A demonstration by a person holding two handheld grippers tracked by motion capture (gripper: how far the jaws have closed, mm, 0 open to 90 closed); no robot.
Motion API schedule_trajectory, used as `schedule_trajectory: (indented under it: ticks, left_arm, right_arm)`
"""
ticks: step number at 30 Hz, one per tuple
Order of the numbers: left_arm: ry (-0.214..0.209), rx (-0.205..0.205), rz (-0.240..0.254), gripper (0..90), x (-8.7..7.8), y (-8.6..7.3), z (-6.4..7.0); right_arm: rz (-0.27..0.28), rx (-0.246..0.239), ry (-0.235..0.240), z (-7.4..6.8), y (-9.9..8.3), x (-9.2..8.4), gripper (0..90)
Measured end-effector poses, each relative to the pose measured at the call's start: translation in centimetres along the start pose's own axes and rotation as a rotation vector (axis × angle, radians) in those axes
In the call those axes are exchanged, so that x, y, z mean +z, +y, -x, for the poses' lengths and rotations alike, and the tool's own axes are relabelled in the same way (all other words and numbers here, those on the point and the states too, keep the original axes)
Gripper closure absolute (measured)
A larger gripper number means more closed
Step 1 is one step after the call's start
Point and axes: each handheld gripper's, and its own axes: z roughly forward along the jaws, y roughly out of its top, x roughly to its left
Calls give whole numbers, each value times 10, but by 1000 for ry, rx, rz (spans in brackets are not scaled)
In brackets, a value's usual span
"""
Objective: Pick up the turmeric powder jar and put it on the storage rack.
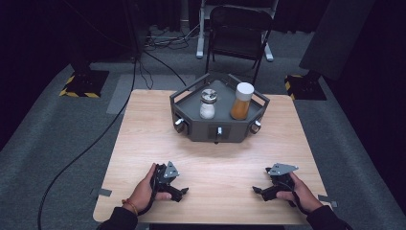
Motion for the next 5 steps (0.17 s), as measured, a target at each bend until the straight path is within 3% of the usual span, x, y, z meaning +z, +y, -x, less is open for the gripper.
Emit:
schedule_trajectory:
  ticks: [5]
  left_arm:
    - [0, 1, 0, 0, 0, 0, 0]
  right_arm:
    - [0, -1, 0, 0, 0, 0, 0]
